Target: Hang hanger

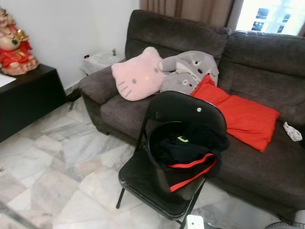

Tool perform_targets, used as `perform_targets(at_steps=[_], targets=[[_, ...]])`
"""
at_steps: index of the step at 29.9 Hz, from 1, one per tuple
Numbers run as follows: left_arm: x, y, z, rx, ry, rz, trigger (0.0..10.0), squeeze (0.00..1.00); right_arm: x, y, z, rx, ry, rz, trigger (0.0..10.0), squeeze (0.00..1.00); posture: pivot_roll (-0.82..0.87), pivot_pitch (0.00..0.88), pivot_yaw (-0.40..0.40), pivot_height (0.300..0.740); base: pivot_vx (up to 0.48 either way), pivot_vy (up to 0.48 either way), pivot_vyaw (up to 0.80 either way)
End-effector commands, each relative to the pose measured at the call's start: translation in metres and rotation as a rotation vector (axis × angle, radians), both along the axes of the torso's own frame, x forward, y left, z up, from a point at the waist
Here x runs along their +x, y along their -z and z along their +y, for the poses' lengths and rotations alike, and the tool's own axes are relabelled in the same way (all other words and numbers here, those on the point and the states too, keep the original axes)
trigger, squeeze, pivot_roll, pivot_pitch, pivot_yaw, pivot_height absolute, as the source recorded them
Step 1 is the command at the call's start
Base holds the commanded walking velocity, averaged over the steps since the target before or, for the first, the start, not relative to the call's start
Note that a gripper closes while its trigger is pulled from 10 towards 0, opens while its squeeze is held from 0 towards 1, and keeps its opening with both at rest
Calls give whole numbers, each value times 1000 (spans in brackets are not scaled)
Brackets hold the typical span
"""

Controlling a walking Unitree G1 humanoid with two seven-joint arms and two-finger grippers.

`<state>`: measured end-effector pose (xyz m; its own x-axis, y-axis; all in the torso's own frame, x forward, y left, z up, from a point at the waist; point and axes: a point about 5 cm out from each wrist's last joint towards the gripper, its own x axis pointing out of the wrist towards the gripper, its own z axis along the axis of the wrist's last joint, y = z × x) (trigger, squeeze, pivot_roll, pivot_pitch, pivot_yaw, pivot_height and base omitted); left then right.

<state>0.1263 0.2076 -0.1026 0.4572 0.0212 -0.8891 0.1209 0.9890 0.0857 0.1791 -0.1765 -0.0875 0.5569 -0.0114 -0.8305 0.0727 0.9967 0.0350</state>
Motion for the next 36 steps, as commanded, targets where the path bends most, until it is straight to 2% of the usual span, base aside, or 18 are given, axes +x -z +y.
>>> perform_targets(at_steps=[1,4,20,26,31,32,33,35,36], targets=[[-2,2,-6,-10,23,9,10000,0,-4,2,-7,-10,38,17,10000,0,35,0,4,740,307,0,-800],[-2,2,-6,-9,28,9,10000,0,-4,2,-7,-14,28,16,10000,0,34,0,6,740,310,0,-800],[-5,3,-7,-4,47,20,10000,0,-1,-3,-7,18,112,-100,10000,0,0,0,8,740,36,0,0],[-6,3,-7,5,58,20,10000,0,-2,-4,-10,7,199,-156,10000,0,-21,0,7,740,0,0,0],[-7,3,-6,18,84,31,10000,0,-1,-8,-13,-48,237,-212,10000,0,-41,0,12,740,0,0,0],[-7,3,-6,19,85,31,10000,0,8,-20,-32,-99,249,-328,10000,0,-50,0,15,740,0,0,0],[-8,3,-6,18,87,31,10000,0,19,-43,-53,-177,225,-511,10000,0,-58,0,16,740,0,0,0],[-8,3,-5,19,93,33,10000,0,17,-58,-58,-229,172,-623,10000,0,-66,0,17,740,0,0,0],[-8,3,-5,19,93,33,10000,0,17,-58,-58,-229,172,-623,10000,0,-66,0,17,740,0,0,0]])
